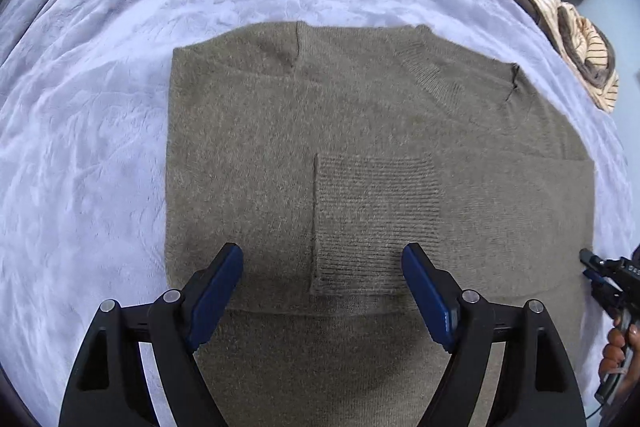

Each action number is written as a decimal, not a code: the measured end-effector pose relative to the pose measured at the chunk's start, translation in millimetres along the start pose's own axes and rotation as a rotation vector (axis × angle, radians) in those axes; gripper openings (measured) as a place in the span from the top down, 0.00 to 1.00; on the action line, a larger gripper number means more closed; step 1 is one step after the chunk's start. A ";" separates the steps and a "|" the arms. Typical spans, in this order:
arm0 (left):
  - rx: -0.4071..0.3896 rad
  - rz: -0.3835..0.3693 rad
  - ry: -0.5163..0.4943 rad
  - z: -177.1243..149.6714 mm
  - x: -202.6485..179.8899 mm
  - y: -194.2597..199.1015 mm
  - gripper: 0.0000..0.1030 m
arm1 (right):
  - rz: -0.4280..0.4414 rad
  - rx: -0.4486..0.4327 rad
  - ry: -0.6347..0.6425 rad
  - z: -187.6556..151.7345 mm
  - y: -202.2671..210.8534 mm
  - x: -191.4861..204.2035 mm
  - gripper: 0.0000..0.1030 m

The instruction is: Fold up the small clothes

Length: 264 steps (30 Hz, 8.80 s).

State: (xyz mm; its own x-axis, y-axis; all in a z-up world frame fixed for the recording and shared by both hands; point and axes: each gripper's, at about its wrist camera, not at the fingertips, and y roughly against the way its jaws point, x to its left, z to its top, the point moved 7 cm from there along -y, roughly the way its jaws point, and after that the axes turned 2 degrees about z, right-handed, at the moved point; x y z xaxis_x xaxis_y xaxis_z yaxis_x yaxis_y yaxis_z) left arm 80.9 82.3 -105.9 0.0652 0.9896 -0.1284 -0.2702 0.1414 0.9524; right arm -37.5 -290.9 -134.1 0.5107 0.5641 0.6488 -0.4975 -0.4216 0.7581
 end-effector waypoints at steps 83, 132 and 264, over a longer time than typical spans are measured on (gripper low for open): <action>0.294 -0.132 -0.160 -255.7 26.6 106.0 0.20 | -0.192 0.160 0.269 -170.1 82.6 -11.6 0.49; 0.114 -0.584 0.059 -115.5 36.2 149.9 0.86 | 0.628 0.114 -0.041 -122.7 78.0 97.8 0.90; 0.081 0.020 -0.026 -84.0 30.5 21.2 0.43 | -0.178 0.059 0.279 -61.0 13.6 45.9 0.85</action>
State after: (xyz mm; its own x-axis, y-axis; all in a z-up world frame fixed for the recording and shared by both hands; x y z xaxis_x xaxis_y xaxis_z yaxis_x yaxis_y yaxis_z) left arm -3.6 117.8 -112.8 0.0863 0.9909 -0.1031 -0.1933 0.1182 0.9740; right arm -63.6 -227.5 -98.0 0.3706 0.8015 0.4693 -0.3720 -0.3349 0.8657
